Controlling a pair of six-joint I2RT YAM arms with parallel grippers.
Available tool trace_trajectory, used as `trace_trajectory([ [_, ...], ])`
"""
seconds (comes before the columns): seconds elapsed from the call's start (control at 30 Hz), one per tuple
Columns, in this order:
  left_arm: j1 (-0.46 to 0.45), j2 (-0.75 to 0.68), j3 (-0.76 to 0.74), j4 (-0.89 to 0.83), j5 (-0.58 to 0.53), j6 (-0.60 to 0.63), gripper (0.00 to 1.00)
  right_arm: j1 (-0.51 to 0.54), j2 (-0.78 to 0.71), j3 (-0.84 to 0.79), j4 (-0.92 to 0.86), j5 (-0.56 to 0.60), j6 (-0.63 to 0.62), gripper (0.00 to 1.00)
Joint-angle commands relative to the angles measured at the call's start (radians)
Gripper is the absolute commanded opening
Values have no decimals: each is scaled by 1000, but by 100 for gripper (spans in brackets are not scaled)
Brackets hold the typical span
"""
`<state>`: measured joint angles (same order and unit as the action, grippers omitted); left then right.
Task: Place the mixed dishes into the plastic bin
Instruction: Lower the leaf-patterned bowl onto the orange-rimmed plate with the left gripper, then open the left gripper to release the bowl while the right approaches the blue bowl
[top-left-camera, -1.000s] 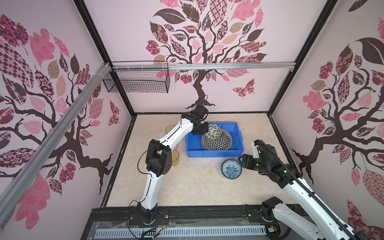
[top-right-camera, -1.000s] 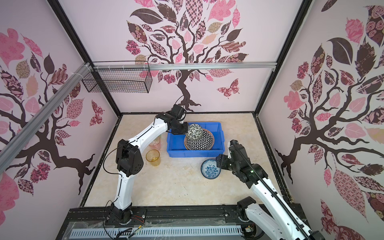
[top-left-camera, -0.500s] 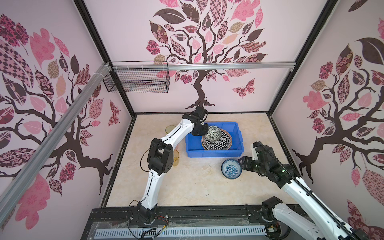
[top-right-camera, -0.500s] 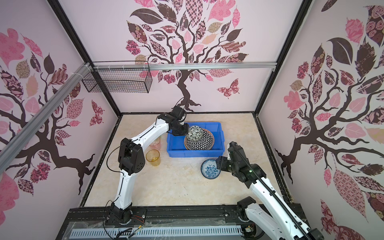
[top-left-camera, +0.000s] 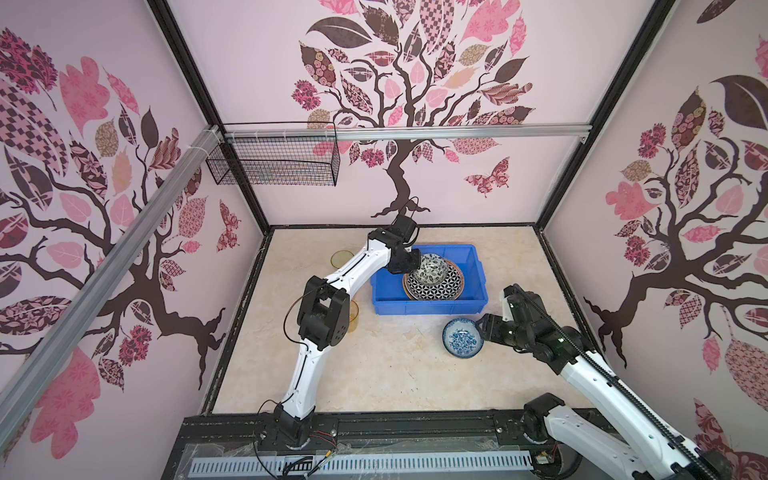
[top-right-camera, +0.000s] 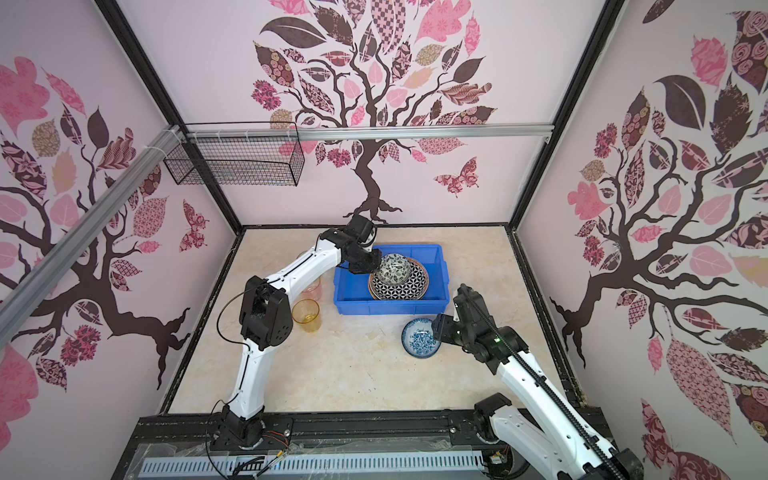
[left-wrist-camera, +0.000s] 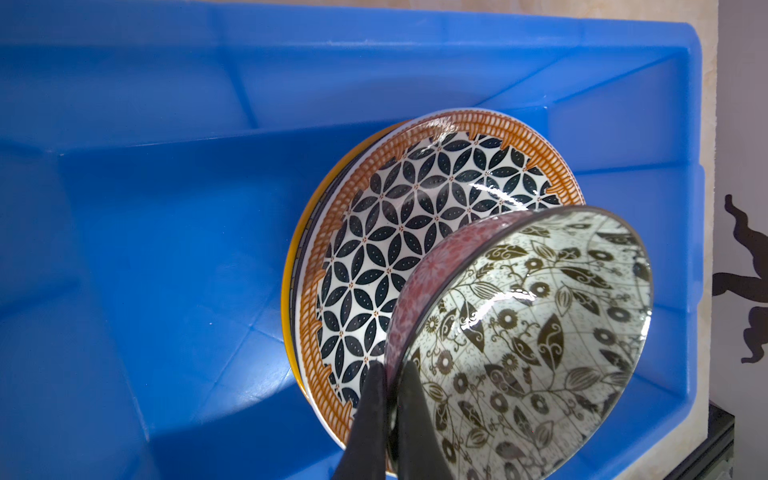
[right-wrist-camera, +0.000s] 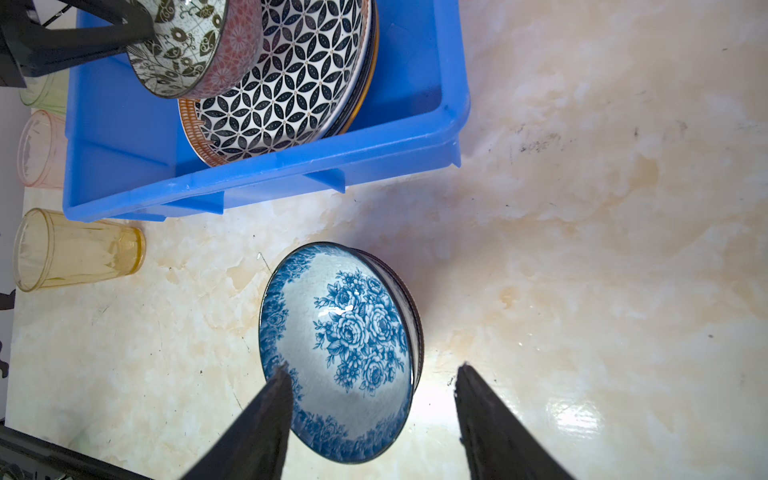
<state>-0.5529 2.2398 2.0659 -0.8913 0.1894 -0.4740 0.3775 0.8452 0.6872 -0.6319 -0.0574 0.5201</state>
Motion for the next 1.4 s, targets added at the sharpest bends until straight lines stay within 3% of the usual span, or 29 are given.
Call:
trace_trajectory([
  [0.0,-4,18,-16,46,24,-10,0,2,5,-18,1,-4,6,65],
  [1.1,-19,86,25,5,24,-26,0,83,67,-40,24,63,17,57],
  [1.37,-19,65,20,-9,19,-20,13,105,78,-39,31,87,18,56],
])
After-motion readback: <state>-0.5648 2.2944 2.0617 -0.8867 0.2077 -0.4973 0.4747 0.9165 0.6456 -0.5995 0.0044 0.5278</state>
